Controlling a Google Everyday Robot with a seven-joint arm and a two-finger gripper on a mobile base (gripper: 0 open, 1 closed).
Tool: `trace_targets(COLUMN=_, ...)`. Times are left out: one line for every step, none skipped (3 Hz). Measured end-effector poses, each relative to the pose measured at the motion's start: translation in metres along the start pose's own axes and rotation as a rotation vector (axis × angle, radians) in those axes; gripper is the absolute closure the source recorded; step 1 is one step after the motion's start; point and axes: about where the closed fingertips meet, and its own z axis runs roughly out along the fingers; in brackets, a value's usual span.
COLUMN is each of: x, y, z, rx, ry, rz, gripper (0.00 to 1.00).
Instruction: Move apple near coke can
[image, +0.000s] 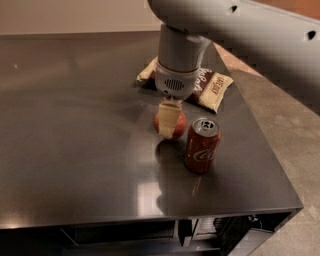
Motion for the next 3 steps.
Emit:
trace_targets(x=0.022, y=0.000, z=0.003, rx=-0.002, ry=-0.030, rz=0.060, gripper=0.82)
trace_targets(x=0.031, y=-0.001, z=0.006, rx=-0.008, ry=-0.065, rz=0.095, gripper=0.59)
trace_targets(x=0.035, y=-0.001, z=0.007, rx=-0.016, ry=-0.082, rz=0.111, gripper=0.36)
